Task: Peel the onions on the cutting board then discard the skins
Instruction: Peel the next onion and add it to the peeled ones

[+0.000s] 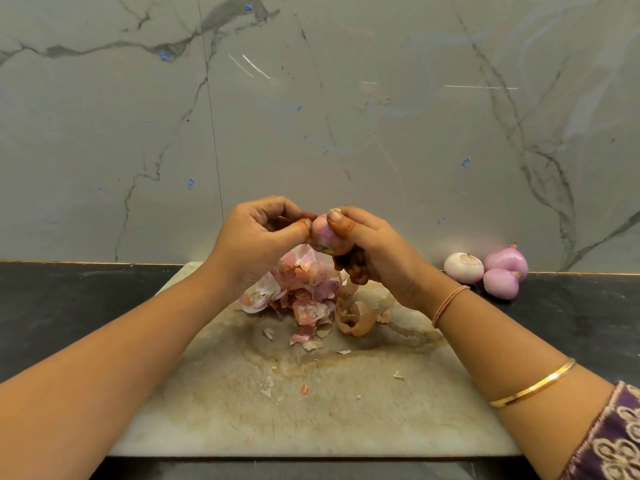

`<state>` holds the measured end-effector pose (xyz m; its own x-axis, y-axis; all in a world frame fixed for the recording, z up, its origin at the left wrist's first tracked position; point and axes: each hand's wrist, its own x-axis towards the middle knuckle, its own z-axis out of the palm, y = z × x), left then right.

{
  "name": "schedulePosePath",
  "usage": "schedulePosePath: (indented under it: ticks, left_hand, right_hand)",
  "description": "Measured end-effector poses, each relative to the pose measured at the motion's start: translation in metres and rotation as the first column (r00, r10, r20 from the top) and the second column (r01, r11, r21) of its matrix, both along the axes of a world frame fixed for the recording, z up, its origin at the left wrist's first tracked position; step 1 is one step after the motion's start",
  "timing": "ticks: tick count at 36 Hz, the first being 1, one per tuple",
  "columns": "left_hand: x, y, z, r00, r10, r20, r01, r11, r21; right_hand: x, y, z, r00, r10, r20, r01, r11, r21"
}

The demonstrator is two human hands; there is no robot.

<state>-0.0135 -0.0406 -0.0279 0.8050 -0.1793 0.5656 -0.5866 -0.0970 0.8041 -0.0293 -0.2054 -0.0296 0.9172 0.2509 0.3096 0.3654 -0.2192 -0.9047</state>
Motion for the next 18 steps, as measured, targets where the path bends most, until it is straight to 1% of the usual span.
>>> schedulePosePath:
  ticks: [4, 6, 8, 11, 16, 18]
  left_hand:
    - [0.0015, 0.0004, 0.0003, 1.000, 0.001, 0.005, -0.001, 0.999, -0.036]
    - [0.0002, 0.0002, 0.0001, 0.999, -0.036, -0.011, 0.035, 0.998, -0.046]
    - [-0.0019, -0.0006, -0.0004, 0.999, -0.044, -0.023, 0.044, 0.999, -0.028]
    - [-0.0028, -0.0018, -0.0013, 1.000, -0.026, 0.004, 0.026, 1.000, 0.001]
    - [-0.0021, -0.0010, -0.0002, 1.000, -0.020, 0.008, 0.021, 1.000, -0.016]
    - [-0.0016, -0.0014, -0.0002, 0.999, 0.015, 0.034, -0.014, 1.000, -0.012]
  right_hand:
    - [-0.0007, 0.0000, 0.0003, 1.000, 0.019, 0.008, -0.019, 1.000, 0.018]
    - [0.0000, -0.0002, -0.0002, 1.000, 0.011, 0.015, -0.011, 1.000, 0.016]
    - [0.0003, -0.0005, -0.0005, 1.000, 0.001, 0.018, -0.001, 1.000, 0.013]
    - [0.0002, -0.0002, -0.0006, 1.000, -0.003, 0.018, 0.002, 1.000, 0.022]
    - [-0.0005, 0.0014, 0.0000, 1.000, 0.001, 0.026, -0.002, 0.999, 0.042]
    - [-0.0008, 0.0019, 0.0002, 1.000, 0.008, 0.025, -0.009, 0.999, 0.049]
